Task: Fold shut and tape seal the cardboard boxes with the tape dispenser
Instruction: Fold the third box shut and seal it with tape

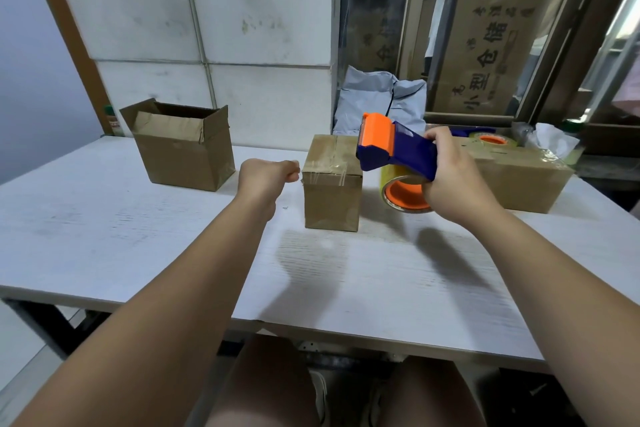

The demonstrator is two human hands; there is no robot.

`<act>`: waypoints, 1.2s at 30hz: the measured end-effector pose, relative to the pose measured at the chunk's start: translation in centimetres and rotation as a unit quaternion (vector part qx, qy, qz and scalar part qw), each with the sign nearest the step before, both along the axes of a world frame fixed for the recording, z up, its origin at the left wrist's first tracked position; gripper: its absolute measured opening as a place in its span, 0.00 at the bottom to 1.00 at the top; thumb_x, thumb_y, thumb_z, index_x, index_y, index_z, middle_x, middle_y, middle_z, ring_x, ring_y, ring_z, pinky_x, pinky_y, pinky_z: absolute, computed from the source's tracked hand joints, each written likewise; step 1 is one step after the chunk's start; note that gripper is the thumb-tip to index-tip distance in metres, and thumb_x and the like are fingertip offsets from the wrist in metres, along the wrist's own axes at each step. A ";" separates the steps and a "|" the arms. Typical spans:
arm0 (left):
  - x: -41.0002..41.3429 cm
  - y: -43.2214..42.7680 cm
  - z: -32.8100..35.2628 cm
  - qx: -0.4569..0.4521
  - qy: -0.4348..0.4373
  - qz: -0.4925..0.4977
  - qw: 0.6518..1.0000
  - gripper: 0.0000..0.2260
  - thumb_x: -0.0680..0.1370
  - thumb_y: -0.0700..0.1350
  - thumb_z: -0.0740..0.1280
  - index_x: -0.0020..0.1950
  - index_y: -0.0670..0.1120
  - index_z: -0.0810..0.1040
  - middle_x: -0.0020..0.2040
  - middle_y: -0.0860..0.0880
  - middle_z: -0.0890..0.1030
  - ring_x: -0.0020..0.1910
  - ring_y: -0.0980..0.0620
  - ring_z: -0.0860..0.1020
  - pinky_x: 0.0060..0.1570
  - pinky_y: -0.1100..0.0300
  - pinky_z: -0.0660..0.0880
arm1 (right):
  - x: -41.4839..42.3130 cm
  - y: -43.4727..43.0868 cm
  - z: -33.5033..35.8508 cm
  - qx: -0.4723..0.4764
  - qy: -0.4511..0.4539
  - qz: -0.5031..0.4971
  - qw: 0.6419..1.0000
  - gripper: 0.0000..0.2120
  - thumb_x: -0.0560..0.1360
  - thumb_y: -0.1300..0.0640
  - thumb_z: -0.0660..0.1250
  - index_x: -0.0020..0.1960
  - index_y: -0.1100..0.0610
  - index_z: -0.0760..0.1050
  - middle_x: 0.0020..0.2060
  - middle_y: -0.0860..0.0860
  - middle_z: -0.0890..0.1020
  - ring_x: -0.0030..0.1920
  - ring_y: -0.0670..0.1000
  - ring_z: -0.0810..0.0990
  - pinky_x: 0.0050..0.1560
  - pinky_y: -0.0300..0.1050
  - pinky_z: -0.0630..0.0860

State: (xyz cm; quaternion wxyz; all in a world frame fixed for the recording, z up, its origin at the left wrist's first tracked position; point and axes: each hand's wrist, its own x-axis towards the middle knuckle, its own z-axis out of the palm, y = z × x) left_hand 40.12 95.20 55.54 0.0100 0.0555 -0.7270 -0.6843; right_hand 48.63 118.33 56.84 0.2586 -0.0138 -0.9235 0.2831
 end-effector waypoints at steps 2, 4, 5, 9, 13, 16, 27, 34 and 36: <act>0.2 0.0 0.0 0.000 -0.008 -0.002 1.000 0.06 0.75 0.43 0.70 0.40 0.42 0.81 0.31 0.52 0.79 0.34 0.58 0.71 0.34 0.64 0.64 | -0.3 0.2 -0.6 -0.016 -0.012 -0.002 1.000 0.25 0.69 0.72 0.65 0.61 0.55 0.64 0.51 0.52 0.72 0.49 0.55 0.71 0.42 0.44 0.66; 0.3 0.2 0.0 -0.006 -0.016 -0.006 1.000 0.05 0.75 0.43 0.70 0.41 0.42 0.80 0.35 0.50 0.79 0.32 0.58 0.69 0.33 0.63 0.63 | -0.5 0.5 -1.4 -0.038 -0.027 -0.007 0.999 0.25 0.69 0.72 0.65 0.59 0.52 0.63 0.51 0.52 0.73 0.48 0.55 0.72 0.41 0.45 0.67; 0.4 0.2 0.1 -0.009 -0.020 -0.008 1.000 0.05 0.75 0.43 0.69 0.42 0.42 0.80 0.36 0.50 0.79 0.32 0.59 0.69 0.33 0.63 0.63 | -0.6 0.6 -1.9 -0.051 -0.033 -0.008 0.998 0.25 0.69 0.72 0.64 0.58 0.51 0.62 0.51 0.52 0.73 0.48 0.55 0.72 0.41 0.45 0.67; 0.6 0.5 0.0 0.002 -0.046 -0.021 0.999 0.06 0.77 0.44 0.68 0.41 0.45 0.79 0.35 0.53 0.80 0.32 0.60 0.68 0.34 0.63 0.62 | -0.8 0.9 -3.6 -0.077 -0.043 -0.002 0.996 0.26 0.70 0.73 0.62 0.57 0.48 0.59 0.51 0.52 0.73 0.46 0.54 0.72 0.35 0.40 0.66; 0.3 0.4 -0.5 0.009 -0.055 -0.037 0.998 0.06 0.77 0.46 0.69 0.41 0.46 0.80 0.35 0.55 0.81 0.35 0.58 0.68 0.50 0.61 0.63 | -1.0 0.9 -4.5 -0.081 -0.054 0.000 0.995 0.24 0.71 0.72 0.61 0.61 0.54 0.61 0.50 0.53 0.73 0.44 0.55 0.71 0.34 0.38 0.66; 0.1 0.4 -0.7 0.016 -0.052 -0.043 0.998 0.07 0.77 0.47 0.69 0.48 0.45 0.82 0.41 0.53 0.82 0.45 0.55 0.70 0.56 0.57 0.63 | -1.1 0.8 -5.2 -0.095 -0.061 0.014 0.993 0.24 0.71 0.71 0.63 0.62 0.55 0.61 0.51 0.53 0.74 0.46 0.56 0.73 0.38 0.45 0.67; 0.1 0.8 -0.9 -0.044 -0.017 -0.027 0.998 0.12 0.78 0.46 0.67 0.35 0.44 0.76 0.39 0.51 0.80 0.30 0.56 0.66 0.29 0.61 0.61 | -1.9 0.2 -7.8 -0.103 -0.040 0.009 0.994 0.26 0.70 0.71 0.63 0.64 0.56 0.61 0.52 0.48 0.74 0.44 0.54 0.73 0.38 0.43 0.63; -0.1 1.0 -1.4 -0.010 -0.125 -0.021 0.992 0.13 0.75 0.55 0.69 0.37 0.48 0.77 0.38 0.55 0.80 0.28 0.53 0.58 0.28 0.64 0.58 | -2.0 0.1 -7.7 -0.085 -0.048 0.005 0.995 0.26 0.69 0.70 0.64 0.63 0.55 0.61 0.51 0.52 0.76 0.44 0.56 0.74 0.39 0.48 0.69; -0.1 1.0 -1.9 0.013 -0.144 -0.037 0.989 0.15 0.75 0.57 0.68 0.38 0.47 0.78 0.37 0.53 0.76 0.27 0.54 0.56 0.24 0.64 0.56 | -1.9 -0.1 -7.8 -0.083 -0.046 0.001 0.995 0.26 0.69 0.70 0.64 0.63 0.54 0.61 0.50 0.51 0.75 0.43 0.56 0.74 0.38 0.47 0.68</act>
